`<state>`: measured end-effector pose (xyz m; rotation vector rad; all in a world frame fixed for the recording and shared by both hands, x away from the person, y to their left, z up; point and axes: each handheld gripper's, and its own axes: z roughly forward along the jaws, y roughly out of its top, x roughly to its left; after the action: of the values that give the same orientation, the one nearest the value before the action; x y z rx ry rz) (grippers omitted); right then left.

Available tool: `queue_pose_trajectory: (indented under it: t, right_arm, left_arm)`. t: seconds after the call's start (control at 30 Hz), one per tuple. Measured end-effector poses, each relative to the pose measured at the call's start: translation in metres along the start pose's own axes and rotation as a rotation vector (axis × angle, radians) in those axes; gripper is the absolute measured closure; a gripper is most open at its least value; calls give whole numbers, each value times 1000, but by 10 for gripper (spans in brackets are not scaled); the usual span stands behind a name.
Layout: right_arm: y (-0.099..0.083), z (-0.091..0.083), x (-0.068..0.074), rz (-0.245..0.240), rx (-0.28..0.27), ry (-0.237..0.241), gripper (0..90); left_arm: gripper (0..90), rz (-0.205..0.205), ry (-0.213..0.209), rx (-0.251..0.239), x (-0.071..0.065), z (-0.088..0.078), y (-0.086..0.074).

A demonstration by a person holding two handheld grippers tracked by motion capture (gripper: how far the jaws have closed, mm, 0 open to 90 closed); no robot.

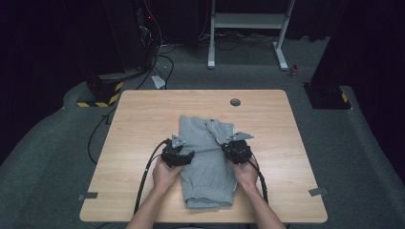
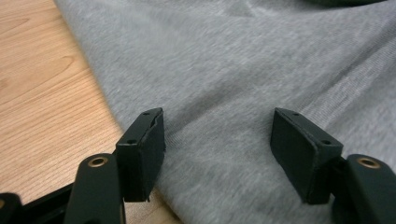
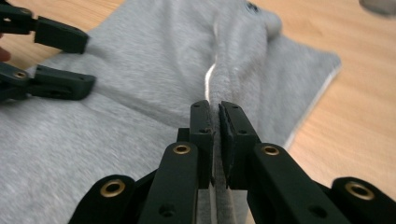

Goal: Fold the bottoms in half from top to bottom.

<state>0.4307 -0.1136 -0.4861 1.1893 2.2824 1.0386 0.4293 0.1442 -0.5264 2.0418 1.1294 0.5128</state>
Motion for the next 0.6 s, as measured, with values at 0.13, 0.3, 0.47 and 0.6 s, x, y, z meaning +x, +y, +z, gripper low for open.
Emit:
queue_pose_trajectory:
  t: [0.13, 0.3, 0.47, 0.6]
  right_arm:
    - [-10, 6, -8, 13, 44, -15, 808]
    - [-17, 3, -18, 16, 57, -35, 835]
    - [-18, -1, -34, 74, 58, -66, 826]
    - [-20, 0, -37, 71, 98, -96, 697]
  left_arm:
    - [351, 2, -1, 0, 0, 0, 0]
    - [351, 1, 0, -1, 0, 0, 0]
    - [351, 3, 1, 0, 0, 0, 0]
    - [351, 3, 1, 0, 0, 0, 0]
